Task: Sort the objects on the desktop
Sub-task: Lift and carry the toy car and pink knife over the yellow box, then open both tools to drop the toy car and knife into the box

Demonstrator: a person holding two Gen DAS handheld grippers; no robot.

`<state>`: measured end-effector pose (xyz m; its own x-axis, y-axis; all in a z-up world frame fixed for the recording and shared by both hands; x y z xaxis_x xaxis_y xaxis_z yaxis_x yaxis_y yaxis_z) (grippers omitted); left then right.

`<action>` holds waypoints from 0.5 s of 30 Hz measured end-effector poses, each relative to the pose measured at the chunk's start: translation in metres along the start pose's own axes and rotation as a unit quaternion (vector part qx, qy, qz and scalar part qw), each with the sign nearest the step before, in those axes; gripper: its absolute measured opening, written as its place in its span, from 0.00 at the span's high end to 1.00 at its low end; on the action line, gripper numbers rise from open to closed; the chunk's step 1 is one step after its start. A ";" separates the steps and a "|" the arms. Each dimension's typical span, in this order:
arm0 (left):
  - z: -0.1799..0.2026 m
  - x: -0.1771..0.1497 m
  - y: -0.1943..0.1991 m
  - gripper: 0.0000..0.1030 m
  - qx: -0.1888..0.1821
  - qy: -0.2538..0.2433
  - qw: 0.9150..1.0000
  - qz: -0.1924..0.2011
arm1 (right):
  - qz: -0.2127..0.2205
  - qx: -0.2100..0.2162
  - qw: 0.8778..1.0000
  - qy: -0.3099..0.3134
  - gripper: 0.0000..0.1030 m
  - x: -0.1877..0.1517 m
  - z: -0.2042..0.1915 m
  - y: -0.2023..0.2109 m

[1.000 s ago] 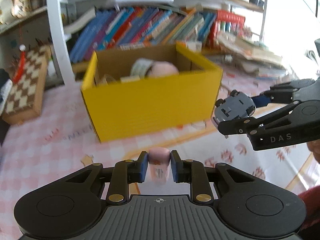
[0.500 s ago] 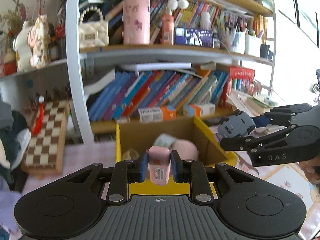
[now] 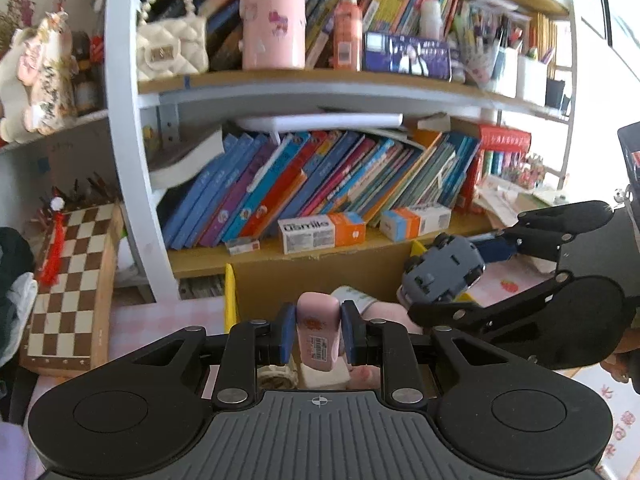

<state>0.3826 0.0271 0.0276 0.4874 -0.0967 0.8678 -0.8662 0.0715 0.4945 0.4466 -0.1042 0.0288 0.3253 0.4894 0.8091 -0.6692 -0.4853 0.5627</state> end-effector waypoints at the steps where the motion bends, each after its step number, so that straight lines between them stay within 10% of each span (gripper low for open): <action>1: 0.000 -0.001 -0.007 0.78 0.000 -0.002 1.000 -0.005 | -0.008 0.002 1.000 -0.002 0.42 -0.002 0.001 -0.007; 15: 0.003 -0.009 -0.058 0.77 -0.004 -0.021 0.999 -0.046 | -0.092 0.041 0.993 -0.056 0.41 -0.034 0.011 -0.061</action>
<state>0.4277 0.0213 -0.0088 0.5600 -0.1446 0.8158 -0.8169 0.0681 0.5728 0.4834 -0.0991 -0.0308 0.5121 0.4946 0.7022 -0.5367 -0.4540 0.7112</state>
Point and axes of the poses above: each gripper's, at about its wrist camera, not at the fingertips, and y roughly against the way its jaws point, z to its right, x to its top, the point moved 4 cm from there along -y, roughly the way its jaws point, and after that the axes turned 2 degrees about -y, right-handed, at the moved point
